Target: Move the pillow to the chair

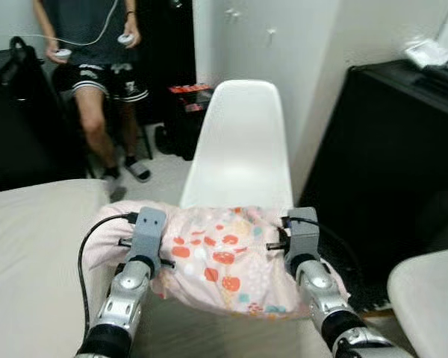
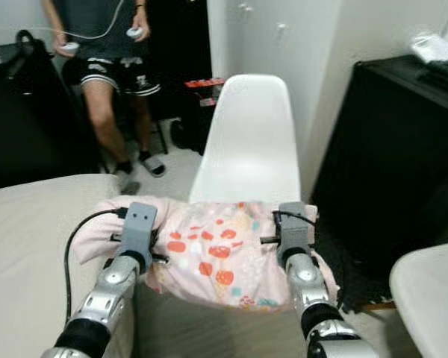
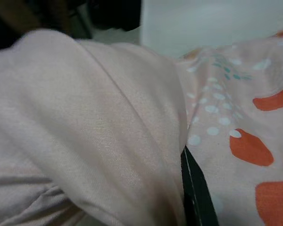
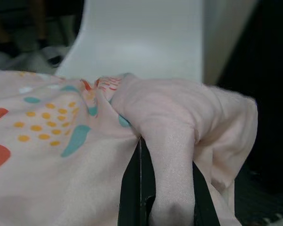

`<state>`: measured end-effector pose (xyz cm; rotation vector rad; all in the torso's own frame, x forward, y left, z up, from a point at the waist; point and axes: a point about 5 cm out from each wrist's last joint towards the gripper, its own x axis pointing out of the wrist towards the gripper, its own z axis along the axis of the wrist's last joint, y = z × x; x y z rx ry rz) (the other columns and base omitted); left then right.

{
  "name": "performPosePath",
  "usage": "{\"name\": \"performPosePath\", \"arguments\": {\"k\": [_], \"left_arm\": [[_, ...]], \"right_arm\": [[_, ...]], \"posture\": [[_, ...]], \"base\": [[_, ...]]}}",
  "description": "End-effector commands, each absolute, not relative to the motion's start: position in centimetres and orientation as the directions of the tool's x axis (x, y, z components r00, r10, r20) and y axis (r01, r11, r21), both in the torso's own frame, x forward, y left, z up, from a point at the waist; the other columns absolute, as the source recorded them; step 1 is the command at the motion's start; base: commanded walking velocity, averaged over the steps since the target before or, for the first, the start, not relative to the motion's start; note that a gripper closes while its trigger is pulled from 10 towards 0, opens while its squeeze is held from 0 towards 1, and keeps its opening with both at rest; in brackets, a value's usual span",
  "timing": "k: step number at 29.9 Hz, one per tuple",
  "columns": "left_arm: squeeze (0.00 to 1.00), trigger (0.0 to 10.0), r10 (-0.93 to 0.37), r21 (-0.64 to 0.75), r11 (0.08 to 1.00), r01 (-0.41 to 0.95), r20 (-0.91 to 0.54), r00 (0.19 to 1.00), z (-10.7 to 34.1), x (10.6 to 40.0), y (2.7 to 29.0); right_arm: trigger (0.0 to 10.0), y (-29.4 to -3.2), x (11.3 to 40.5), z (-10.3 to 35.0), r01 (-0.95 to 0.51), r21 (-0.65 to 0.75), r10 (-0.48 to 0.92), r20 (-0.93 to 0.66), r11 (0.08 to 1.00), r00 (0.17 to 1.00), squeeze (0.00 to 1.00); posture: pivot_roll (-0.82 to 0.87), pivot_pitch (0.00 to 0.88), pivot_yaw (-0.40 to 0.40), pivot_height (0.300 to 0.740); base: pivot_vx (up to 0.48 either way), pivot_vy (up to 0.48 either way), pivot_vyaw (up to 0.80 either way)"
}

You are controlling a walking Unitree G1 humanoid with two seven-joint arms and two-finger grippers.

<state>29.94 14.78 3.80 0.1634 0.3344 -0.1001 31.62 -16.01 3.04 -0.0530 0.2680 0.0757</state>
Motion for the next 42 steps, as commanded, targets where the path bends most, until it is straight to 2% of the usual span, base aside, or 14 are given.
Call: {"name": "performPosePath", "arguments": {"k": [1, 42], "left_arm": [[0.00, 10.0, -0.080, 0.142, 0.982, 0.128, -0.301, 0.950, 4.50, 30.31, 14.56], [0.00, 10.0, -0.070, 0.080, 0.992, 0.100, -0.317, 0.946, 4.32, 30.23, 14.32]], "right_arm": [[10.0, -14.70, 32.23, 3.93, -0.124, -0.035, 0.113, -0.224, 0.992, 0.968, 0.00], [10.0, -14.41, 32.87, 4.53, -0.167, -0.062, 0.149, -0.226, 0.984, 0.963, 0.00]], "posture": [[0.03, 0.000, -0.007, 0.740], [0.03, 0.000, -0.042, 0.740]], "base": [[0.000, 0.000, -0.80], [0.000, 0.000, -0.80]]}}
